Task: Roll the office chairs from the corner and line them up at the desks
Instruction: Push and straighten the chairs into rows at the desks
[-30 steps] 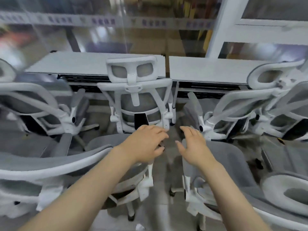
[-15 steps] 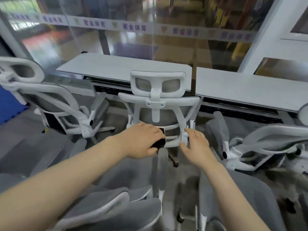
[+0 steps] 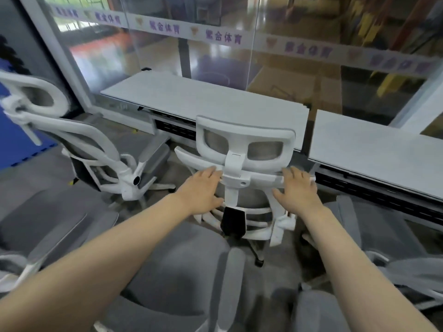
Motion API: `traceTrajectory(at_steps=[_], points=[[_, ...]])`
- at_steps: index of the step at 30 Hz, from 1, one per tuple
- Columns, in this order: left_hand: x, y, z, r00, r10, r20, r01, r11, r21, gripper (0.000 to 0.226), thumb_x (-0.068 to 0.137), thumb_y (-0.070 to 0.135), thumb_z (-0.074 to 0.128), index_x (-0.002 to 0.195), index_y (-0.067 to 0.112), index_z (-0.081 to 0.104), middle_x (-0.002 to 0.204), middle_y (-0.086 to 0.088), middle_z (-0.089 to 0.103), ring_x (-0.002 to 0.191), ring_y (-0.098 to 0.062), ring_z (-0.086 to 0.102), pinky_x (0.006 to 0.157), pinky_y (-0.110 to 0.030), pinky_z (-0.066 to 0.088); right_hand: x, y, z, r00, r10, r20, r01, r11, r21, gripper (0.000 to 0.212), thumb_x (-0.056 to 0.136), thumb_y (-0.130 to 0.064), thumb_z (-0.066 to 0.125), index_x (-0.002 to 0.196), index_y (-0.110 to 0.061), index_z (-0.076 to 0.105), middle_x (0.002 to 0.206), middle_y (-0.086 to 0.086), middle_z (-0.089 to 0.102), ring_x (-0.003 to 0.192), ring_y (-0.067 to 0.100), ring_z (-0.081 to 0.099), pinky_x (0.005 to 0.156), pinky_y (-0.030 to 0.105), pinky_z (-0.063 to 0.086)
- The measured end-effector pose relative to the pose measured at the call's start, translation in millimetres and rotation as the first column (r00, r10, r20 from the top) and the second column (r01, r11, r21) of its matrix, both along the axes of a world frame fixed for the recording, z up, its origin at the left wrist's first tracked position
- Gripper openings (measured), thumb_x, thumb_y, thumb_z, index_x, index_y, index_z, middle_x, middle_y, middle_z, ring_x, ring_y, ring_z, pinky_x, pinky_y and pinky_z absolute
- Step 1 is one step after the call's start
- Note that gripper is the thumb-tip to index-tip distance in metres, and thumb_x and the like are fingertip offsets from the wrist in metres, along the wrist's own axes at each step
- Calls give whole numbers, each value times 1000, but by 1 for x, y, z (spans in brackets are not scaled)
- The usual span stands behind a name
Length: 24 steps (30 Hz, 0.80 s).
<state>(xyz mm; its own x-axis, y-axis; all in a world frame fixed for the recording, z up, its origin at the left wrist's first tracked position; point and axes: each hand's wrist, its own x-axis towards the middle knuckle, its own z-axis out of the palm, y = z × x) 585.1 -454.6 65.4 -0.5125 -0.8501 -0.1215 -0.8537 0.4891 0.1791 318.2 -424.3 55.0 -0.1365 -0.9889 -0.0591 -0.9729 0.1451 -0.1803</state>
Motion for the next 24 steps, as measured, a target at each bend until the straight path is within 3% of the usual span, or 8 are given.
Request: traceTrajectory(at_steps=[5,10,16,24], points=[[-13,-34,-19,995,97,27,-95,994,-58,90,84,56,59,149,12,15,158,-10,14,145,-28,11,116,-47,22,-15,-30,-19,986,140,-89,-133,988,82,69,89,-60,48,146,-25,32,150,1,39,138,27,32,115,51,19],[-15,-59,-38,993,119,6,-118,989,-85,89,80,61,59,147,16,22,154,-4,23,144,-25,16,115,-46,21,-24,-52,-19,970,242,-32,-241,970,32,58,87,-59,54,134,-26,48,127,0,55,114,24,55,98,40,38],[-5,-79,-52,985,135,-109,-149,980,-133,78,71,71,60,130,24,39,135,2,41,131,-22,32,109,-45,29,-17,-57,-47,971,219,-97,-228,970,-88,55,80,-58,64,117,-19,53,112,1,54,105,25,53,91,40,34],[18,-98,-49,994,95,-44,-101,985,-140,77,66,77,59,116,21,46,115,-2,45,111,-24,47,97,-50,40,6,-56,-68,977,159,-140,-191,947,-258,47,79,-53,69,105,-15,58,100,4,57,95,28,55,88,43,36]])
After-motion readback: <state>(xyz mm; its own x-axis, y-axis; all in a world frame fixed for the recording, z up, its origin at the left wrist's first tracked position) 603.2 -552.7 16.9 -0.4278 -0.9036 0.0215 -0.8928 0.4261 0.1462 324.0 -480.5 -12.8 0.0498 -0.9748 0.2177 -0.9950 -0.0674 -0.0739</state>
